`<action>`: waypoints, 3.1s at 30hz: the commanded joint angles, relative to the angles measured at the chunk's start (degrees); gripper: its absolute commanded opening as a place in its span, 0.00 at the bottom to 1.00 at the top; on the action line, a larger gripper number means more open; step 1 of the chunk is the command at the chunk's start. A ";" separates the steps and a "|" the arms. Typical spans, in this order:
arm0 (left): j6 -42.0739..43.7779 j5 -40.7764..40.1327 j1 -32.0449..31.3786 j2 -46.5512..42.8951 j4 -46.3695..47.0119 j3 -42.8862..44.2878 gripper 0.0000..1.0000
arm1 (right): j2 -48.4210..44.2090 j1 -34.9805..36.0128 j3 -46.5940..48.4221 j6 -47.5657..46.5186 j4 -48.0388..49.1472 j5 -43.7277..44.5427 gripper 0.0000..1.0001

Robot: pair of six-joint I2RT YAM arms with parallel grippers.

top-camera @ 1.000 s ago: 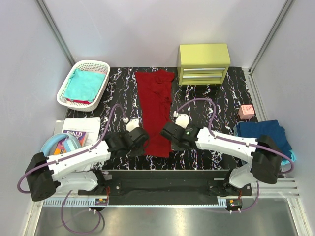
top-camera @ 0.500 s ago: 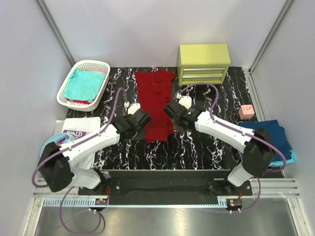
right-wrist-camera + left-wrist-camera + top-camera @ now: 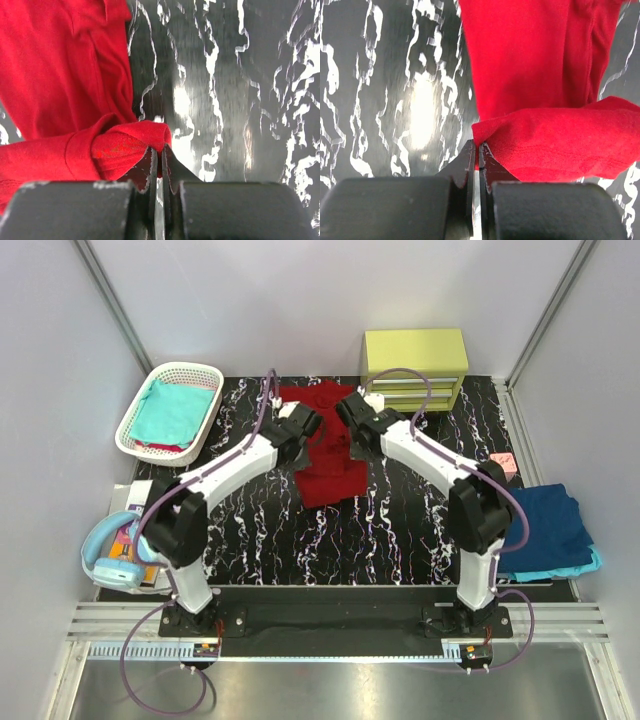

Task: Fold and stack the t-shirts
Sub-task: Fold the folded rectangular tshirt in 1/3 of the way

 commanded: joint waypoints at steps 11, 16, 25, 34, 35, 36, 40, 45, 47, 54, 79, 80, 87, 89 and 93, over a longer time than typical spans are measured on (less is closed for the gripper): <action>5.87 2.31 9.81 15.32 -2.98 22.10 0.00 | 20.68 -3.31 29.34 -5.25 -4.66 -2.72 0.00; 7.45 4.33 11.13 22.09 -4.48 30.27 0.00 | 27.19 -4.80 37.25 -5.16 -6.42 -4.74 0.00; 7.63 4.95 13.24 28.51 -4.92 36.35 0.00 | 35.19 -6.74 46.57 -6.48 -7.56 -7.82 0.00; 7.98 3.46 14.47 28.16 -4.74 37.93 0.00 | 37.48 -6.56 52.37 -6.65 -7.74 -8.00 0.00; 7.98 3.37 14.56 28.16 -4.66 38.10 0.00 | 37.48 -6.56 53.51 -6.83 -7.65 -8.00 0.00; 8.16 3.46 14.56 28.42 -4.57 38.28 0.00 | 37.65 -6.56 54.04 -6.83 -7.57 -8.17 0.00; 8.86 4.77 15.09 30.62 -4.57 40.56 0.00 | 38.71 -6.74 54.84 -7.36 -7.21 -8.96 0.00; 8.60 5.57 15.35 32.99 -4.48 41.09 0.20 | 40.73 -6.92 54.66 -8.15 -6.60 -11.16 0.17; 8.51 5.74 15.36 33.35 -4.39 40.92 0.40 | 40.65 -6.92 54.23 -8.06 -6.69 -10.64 0.49; 6.40 3.55 14.74 23.52 -1.05 32.23 0.83 | 33.01 -6.74 48.79 -9.73 -6.60 -5.28 0.88; 4.55 4.77 3.74 11.97 10.21 9.17 0.77 | -1.10 -3.58 -6.15 -3.49 8.43 -7.12 0.77; 4.64 5.47 4.45 12.77 9.68 11.19 0.76 | -1.89 -3.31 -6.50 -3.49 7.82 -7.03 0.76; 6.75 9.43 9.46 22.87 6.34 27.72 0.51 | -8.92 -0.41 -13.61 -1.39 6.15 -7.21 0.72; 6.84 10.92 10.08 26.04 4.32 32.19 0.34 | -9.80 -0.15 -15.90 -1.12 6.06 -7.38 0.72; 5.71 13.30 10.08 28.96 3.96 32.49 0.09 | -11.21 -0.15 -18.54 -1.38 5.88 -6.86 0.70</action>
